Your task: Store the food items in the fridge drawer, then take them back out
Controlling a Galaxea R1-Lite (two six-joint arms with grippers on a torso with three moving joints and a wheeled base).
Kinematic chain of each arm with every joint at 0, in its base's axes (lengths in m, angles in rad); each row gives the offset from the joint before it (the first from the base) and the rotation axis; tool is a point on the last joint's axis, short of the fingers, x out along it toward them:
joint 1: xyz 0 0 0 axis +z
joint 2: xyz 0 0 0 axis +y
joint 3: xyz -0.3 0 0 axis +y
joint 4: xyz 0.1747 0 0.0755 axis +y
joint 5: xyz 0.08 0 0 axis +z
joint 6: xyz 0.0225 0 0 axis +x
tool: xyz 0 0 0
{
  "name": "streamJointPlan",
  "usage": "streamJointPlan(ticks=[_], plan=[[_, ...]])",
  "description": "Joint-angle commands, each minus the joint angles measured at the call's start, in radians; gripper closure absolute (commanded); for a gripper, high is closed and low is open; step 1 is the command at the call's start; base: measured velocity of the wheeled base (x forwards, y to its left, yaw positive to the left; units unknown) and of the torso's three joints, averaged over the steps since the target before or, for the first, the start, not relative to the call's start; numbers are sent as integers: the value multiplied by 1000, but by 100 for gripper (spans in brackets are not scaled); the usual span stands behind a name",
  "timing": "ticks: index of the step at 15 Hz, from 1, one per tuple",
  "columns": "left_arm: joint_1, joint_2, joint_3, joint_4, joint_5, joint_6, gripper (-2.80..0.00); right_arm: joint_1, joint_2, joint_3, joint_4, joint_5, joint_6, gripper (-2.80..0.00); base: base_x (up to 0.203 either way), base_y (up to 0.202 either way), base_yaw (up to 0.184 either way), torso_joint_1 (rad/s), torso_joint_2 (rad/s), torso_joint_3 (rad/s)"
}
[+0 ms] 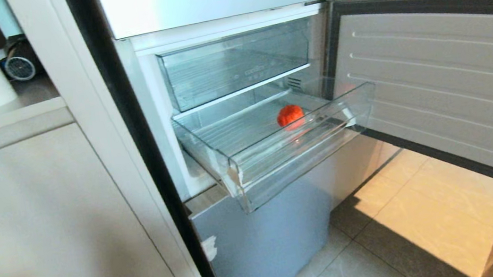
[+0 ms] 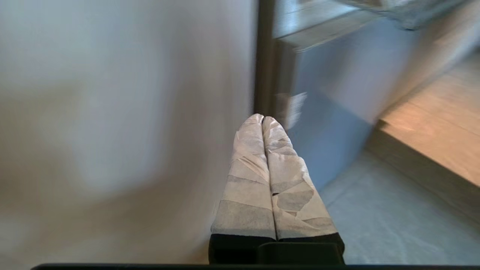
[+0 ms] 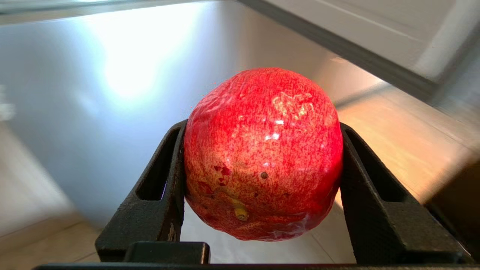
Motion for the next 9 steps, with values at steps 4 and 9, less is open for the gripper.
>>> streamJointPlan(ticks=[4,9], plan=[[0,0,0,0,0,0,0,0,1,0,0,5,2,0,1,8,-172,3,2,1],[0,0,0,0,1,0,0,-15,185,-62,-39,-38,15,0,1,3,-61,2,2,2]])
